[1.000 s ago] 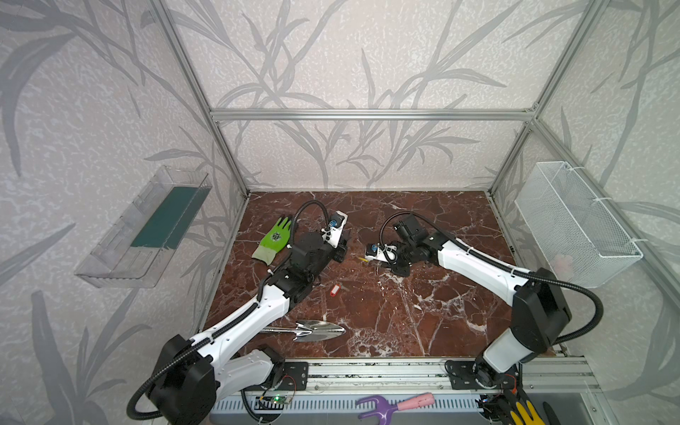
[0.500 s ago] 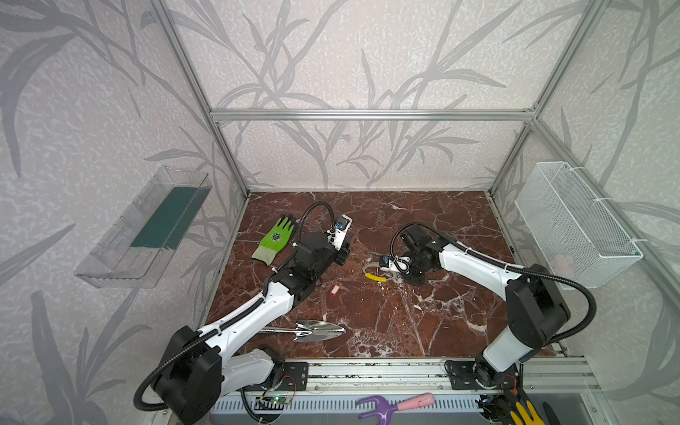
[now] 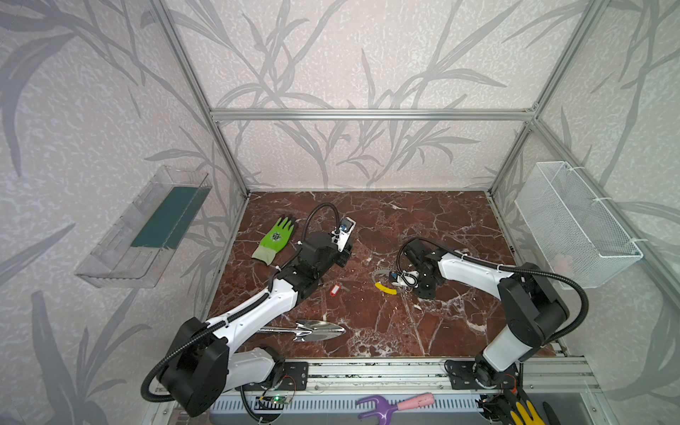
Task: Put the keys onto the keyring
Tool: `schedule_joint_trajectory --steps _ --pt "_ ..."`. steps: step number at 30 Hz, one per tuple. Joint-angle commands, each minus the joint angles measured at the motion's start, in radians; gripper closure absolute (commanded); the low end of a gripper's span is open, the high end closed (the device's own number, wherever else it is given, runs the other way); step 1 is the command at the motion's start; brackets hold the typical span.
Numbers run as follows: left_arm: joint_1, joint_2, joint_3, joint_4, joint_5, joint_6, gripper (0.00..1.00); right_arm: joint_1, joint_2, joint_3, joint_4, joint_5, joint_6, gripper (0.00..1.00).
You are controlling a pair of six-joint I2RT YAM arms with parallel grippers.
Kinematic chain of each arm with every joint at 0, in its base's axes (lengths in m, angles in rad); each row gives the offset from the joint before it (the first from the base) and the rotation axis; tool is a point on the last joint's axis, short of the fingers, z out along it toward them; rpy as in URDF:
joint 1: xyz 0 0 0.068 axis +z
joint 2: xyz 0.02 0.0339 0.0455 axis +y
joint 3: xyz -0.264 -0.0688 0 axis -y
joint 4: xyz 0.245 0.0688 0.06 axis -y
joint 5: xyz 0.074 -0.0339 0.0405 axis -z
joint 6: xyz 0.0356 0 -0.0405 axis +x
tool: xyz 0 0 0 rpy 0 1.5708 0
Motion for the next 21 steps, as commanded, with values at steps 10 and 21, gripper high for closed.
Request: schedule_joint_trajectory --steps 10,21 --pt "0.005 0.039 0.086 -0.166 -0.011 -0.013 0.61 -0.131 -0.253 0.047 0.079 -0.211 0.207 0.59" --pt "0.005 0.061 0.149 -0.222 -0.028 -0.084 0.61 -0.002 0.021 0.205 0.223 -0.201 0.635 0.73"
